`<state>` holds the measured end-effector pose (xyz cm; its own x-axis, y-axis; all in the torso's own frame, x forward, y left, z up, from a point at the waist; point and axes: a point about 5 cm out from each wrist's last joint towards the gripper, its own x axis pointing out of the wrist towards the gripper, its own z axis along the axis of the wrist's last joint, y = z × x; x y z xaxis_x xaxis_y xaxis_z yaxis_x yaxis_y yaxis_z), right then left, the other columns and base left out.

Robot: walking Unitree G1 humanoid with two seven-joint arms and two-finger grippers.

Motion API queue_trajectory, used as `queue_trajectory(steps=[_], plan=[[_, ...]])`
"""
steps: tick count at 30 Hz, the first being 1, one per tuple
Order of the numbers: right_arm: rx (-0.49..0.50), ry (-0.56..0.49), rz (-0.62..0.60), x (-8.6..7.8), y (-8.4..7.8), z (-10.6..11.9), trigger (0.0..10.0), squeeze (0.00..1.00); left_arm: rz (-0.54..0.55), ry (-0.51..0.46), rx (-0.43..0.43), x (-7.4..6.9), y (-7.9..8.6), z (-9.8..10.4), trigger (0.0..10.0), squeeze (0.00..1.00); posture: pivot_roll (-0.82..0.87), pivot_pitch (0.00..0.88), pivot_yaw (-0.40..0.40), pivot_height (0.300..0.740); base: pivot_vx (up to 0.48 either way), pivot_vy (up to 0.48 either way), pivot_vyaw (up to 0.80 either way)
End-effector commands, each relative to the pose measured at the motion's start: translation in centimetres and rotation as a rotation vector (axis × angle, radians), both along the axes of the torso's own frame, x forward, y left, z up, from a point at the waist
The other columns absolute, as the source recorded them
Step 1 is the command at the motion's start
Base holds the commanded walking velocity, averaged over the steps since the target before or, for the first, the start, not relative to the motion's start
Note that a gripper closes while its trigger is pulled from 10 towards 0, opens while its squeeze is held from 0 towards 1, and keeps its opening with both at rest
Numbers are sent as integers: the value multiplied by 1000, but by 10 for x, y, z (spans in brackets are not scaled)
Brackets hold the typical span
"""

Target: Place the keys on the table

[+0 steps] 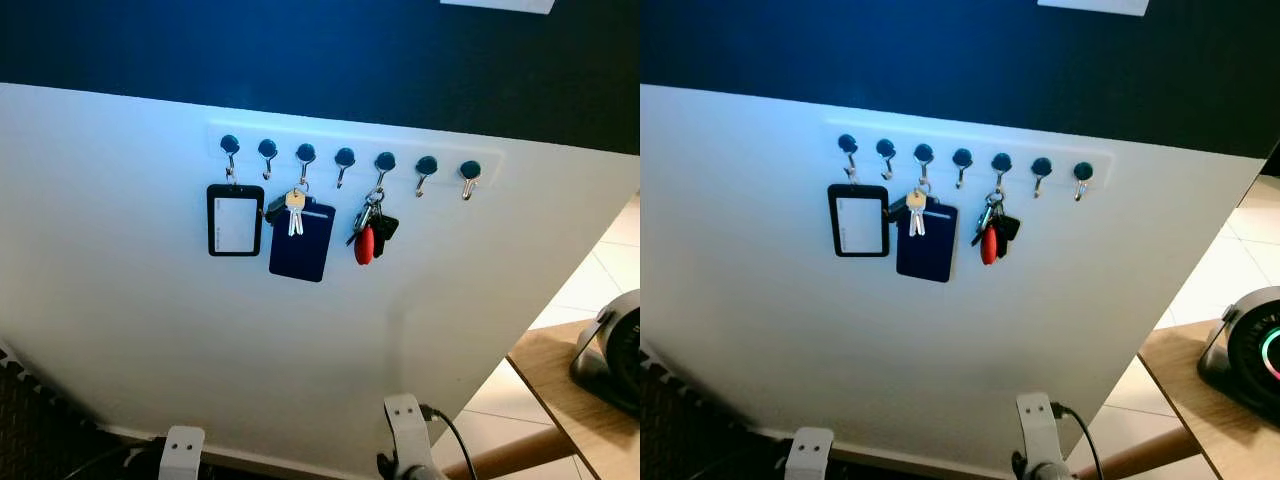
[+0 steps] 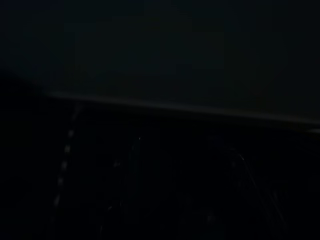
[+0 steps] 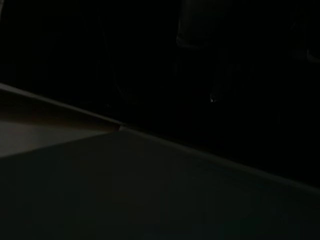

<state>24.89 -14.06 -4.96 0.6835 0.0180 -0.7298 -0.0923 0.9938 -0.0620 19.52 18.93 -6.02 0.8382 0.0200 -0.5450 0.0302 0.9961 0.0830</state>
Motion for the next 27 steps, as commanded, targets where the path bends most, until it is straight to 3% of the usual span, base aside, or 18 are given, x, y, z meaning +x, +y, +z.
queue_trajectory(steps=[1, 2, 3, 4, 6, 7, 8, 9, 10, 13, 14, 16, 17, 18, 20, 21, 22, 27], plan=[[34, 19, -10, 1, 4, 1, 10000, 1000, -10, 23, 37, -3, 1, -2, 10000, 0, 6, 52, -53, 740, 0, 0, 0], [51, 20, 5, 4, 8, 2, 10000, 1000, 0, 8, 27, -1, 1, -1, 10000, 31, 6, 52, -53, 740, 0, 0, 0], [46, 22, 25, 6, 10, 4, 10000, 1000, 3, -1, 19, -1, 1, 0, 10000, 451, 7, 51, -54, 740, 0, 0, 0], [12, 31, 24, 7, 9, 5, 10000, 1000, 1, 3, 5, 0, 0, 0, 10000, 1000, 9, 50, -54, 740, 0, 0, 0], [-8, 40, -12, 12, 8, 7, 10000, 957, -2, 19, 13, 0, -1, -1, 10000, 1000, 11, 51, -52, 740, 0, 0, 0], [-19, 72, -29, -20, -19, -13, 10000, 0, 8, 33, 24, -1, -1, -2, 10000, 0, 12, 51, -52, 740, 0, 0, 0], [-29, 97, -38, -51, -41, -28, 10000, 0, 19, 23, 9, 0, -1, -2, 10000, 0, 12, 50, -52, 740, 0, 0, 0], [-9, 100, -33, -73, -55, -35, 10000, 0, 12, 3, -73, -1, -7, -1, 0, 0, 14, 54, -55, 740, 0, 0, 0], [5, 100, -32, -85, -62, -37, 0, 0, -1, -11, -120, -2, -12, 0, 0, 0, 15, 53, -56, 740, 0, 0, 0], [-14, 112, -35, -86, -64, -38, 0, 0, -51, -14, -68, -3, -14, 0, 0, 0, 15, 53, -56, 740, 0, 0, 0], [-52, 127, -41, -85, -66, -38, 10000, 0, -35, -2, -14, -3, -11, -1, 10000, 0, 15, 55, -59, 740, 0, 0, 0], [-72, 139, -50, -83, -68, -37, 10000, 0, 19, 9, 2, -3, -6, -2, 10000, 0, 16, 54, -58, 740, 0, 0, 0], [-43, 129, -34, -79, -65, -36, 6431, 0, 23, -14, -54, -2, -7, 0, 4471, 0, 15, 54, -58, 740, 0, 0, 0], [-13, 122, -26, -76, -61, -35, 0, 0, 18, -21, -108, -3, -10, 0, 0, 0, 15, 54, -58, 740, 0, 0, 0], [-24, 118, -16, -70, -57, -34, 0, 0, -11, -8, -108, -4, -12, -1, 0, 0, 19, 51, -55, 740, 0, 0, 0], [-59, 124, -25, -69, -57, -33, 10000, 0, -23, 13, -49, -4, -10, -2, 8196, 0, 21, 49, -50, 740, 0, 0, 0], [-71, 129, -34, -67, -56, -33, 10000, 0, -12, 25, -34, -4, -8, -3, 10000, 0, 21, 48, -50, 740, 0, 0, 0], [-71, 113, -6, -65, -49, -33, 10000, 0, -2, 31, 8, 0, -3, -1, 10000, 0, 31, 47, -55, 740, 0, 0, 0]])
